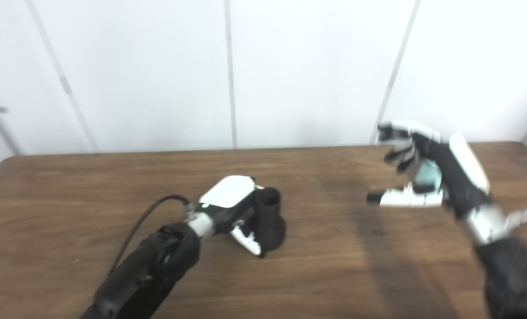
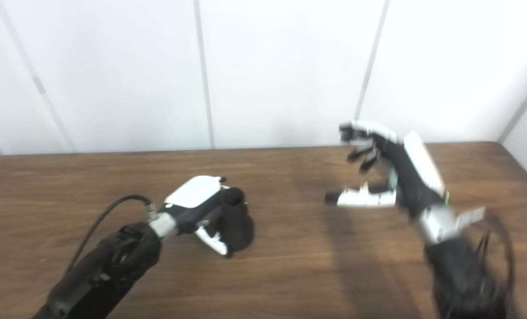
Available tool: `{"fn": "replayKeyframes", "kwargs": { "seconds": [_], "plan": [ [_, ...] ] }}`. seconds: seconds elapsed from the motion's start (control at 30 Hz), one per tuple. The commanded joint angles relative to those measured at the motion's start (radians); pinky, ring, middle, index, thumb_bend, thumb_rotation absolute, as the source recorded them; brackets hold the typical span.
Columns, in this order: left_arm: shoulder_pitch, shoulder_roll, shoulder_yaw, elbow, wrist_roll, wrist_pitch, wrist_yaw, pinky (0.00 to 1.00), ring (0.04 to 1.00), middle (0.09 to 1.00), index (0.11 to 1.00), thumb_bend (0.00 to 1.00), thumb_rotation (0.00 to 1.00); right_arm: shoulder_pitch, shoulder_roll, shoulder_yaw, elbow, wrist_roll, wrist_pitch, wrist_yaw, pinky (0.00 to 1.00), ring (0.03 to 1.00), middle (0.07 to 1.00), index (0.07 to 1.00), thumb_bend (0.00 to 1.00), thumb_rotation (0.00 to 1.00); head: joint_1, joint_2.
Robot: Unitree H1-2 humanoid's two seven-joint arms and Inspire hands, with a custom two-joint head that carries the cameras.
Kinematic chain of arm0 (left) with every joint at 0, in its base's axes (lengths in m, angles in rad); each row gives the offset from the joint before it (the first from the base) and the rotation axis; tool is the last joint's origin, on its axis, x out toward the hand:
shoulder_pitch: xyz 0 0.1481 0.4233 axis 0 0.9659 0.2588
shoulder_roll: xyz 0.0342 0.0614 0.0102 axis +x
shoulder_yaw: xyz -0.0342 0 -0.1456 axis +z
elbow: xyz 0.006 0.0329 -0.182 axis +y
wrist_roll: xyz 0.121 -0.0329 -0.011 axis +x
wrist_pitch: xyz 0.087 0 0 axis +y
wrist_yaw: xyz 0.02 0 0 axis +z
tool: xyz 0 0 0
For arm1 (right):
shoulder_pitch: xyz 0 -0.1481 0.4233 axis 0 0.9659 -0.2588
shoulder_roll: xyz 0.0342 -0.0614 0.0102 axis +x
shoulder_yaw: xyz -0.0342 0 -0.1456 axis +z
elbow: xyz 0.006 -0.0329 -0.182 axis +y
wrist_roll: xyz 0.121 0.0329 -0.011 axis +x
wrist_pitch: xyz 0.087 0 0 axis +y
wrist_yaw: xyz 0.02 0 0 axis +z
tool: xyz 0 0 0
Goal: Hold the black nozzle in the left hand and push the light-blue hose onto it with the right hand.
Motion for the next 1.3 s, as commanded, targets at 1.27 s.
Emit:
{"fn": "replayKeyframes", "kwargs": {
  "seconds": [1.27],
  "plan": [
    [0.099,0.071,0.010,0.210,-0.007,-0.249,0.075,0.95,0.609,0.465,0.491,0.53,0.00,-0.403,-0.162,0.017,0.633,-0.435,0.041,0.442,0.77,0.917,0.934,0.868,0.93,0.17,-0.289,-0.120]
  ]
}}
